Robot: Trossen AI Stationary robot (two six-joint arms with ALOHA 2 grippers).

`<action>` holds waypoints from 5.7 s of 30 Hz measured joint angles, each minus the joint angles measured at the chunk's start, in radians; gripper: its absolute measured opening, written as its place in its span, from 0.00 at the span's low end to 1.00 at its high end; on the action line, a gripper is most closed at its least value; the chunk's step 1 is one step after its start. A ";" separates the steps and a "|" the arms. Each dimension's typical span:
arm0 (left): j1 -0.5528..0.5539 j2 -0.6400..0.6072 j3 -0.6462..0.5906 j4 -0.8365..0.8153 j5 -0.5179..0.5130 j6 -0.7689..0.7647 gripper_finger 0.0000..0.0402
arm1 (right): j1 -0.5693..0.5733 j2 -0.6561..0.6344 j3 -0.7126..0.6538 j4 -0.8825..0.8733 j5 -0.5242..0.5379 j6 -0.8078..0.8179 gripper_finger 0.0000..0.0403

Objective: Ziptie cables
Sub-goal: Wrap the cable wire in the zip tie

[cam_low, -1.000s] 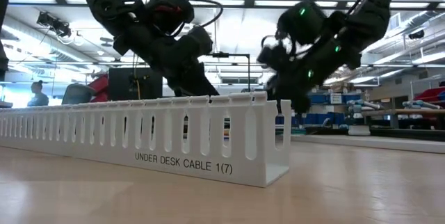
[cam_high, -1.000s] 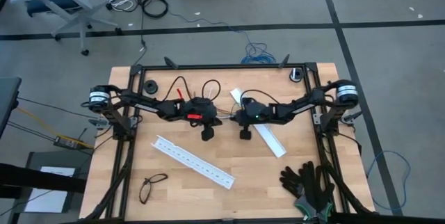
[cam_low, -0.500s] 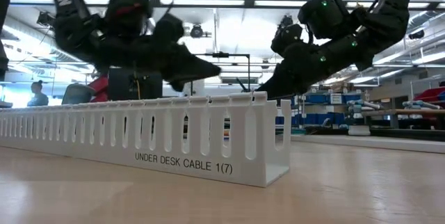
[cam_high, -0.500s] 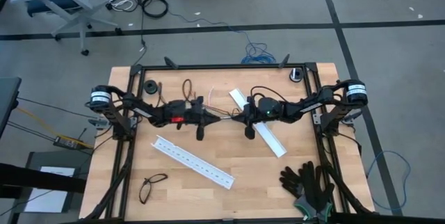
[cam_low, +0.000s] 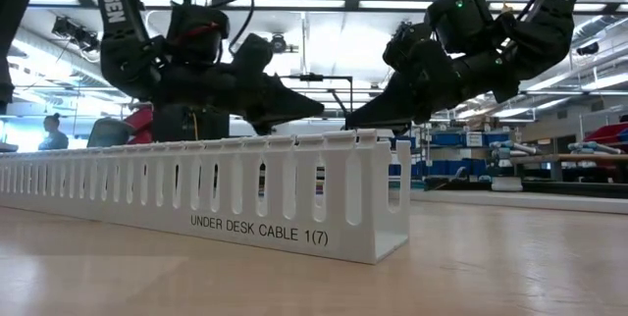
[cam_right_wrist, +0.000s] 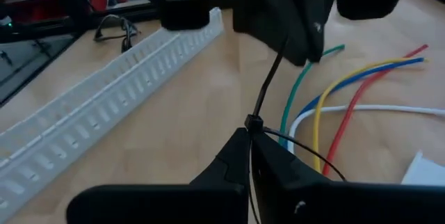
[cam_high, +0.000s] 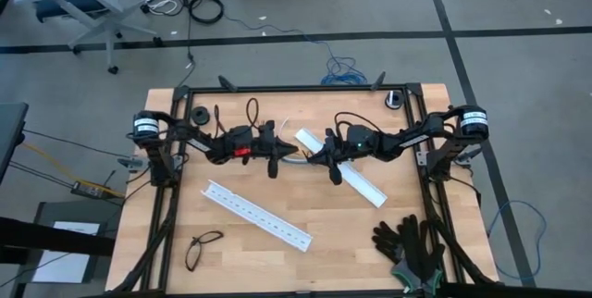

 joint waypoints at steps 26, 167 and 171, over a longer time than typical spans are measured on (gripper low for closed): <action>-0.009 0.011 0.032 0.011 -0.050 -0.086 0.30 | -0.029 0.000 0.000 0.043 -0.008 -0.003 0.00; 0.034 0.113 0.188 0.025 0.124 -0.258 0.07 | -0.025 -0.001 0.008 0.106 0.103 -0.135 0.00; 0.045 0.139 0.217 0.039 0.166 -0.270 0.01 | -0.025 -0.001 0.008 0.080 0.102 -0.135 0.00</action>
